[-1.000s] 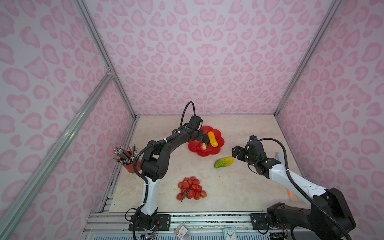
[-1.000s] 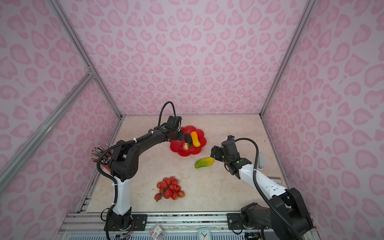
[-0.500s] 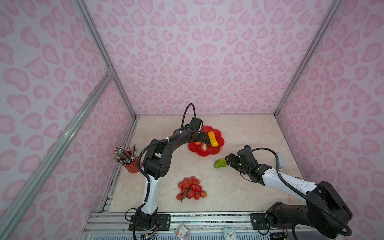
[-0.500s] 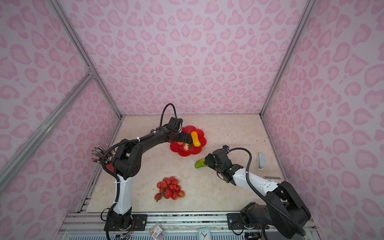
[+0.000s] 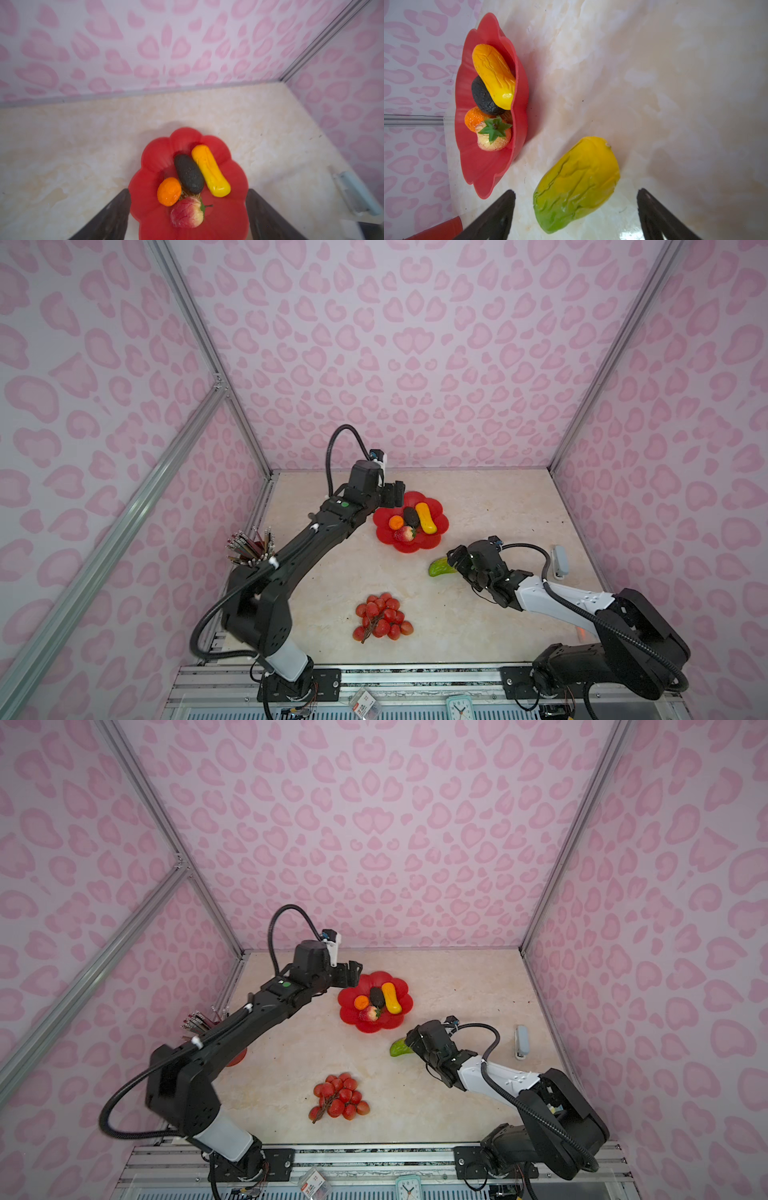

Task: Place and organize the fake fruits in the fruit bowl
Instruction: 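Drop the orange into the bowl with left gripper while right gripper grasps mango, then carry the green-yellow mango into the bowl with right gripper while left reaches lychees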

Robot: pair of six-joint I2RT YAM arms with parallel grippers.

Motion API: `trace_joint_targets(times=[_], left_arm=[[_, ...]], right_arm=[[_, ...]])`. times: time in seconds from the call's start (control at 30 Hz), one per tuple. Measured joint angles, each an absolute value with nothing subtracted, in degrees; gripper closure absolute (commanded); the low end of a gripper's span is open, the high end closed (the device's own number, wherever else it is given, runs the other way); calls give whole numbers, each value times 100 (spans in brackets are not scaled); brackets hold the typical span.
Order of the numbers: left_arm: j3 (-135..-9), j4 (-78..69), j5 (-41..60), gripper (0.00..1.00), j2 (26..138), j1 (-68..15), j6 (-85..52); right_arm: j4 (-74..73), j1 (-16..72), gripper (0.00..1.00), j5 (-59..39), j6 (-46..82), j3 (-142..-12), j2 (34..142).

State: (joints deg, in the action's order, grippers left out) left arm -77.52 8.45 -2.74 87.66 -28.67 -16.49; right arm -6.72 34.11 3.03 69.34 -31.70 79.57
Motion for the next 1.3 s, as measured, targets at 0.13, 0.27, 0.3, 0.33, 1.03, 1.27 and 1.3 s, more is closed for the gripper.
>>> trace_joint_targets(times=[0.13, 0.27, 0.3, 0.33, 1.03, 1.27, 1.3], left_arm=[[-6871, 75, -687, 8, 7653, -2847, -1756], [-6007, 204, -1050, 6, 6987, -2814, -1916], [-5848, 189, -1131, 6, 6783, -2810, -1955], [-5721, 165, -1203, 6, 6611, -2808, -1997], [-3874, 631, -1516, 5, 4980, -2808, -2720], [-3767, 716, -1365, 5, 4998, -2808, -2840], [-3739, 720, -1358, 5, 4993, -2808, -2851]], right_arm=[[-784, 3441, 11, 290, 7116, -3242, 8287], [-917, 3476, 15, 301, 7262, -3369, 8593], [-958, 3485, 16, 309, 7295, -3398, 8652], [-996, 3496, 17, 329, 7332, -3430, 8705], [-646, 3570, 67, 961, 7371, -3645, 8626], [132, 3955, 67, 1747, 6283, -4248, 7677], [174, 4003, 67, 1811, 6114, -4372, 7660]])
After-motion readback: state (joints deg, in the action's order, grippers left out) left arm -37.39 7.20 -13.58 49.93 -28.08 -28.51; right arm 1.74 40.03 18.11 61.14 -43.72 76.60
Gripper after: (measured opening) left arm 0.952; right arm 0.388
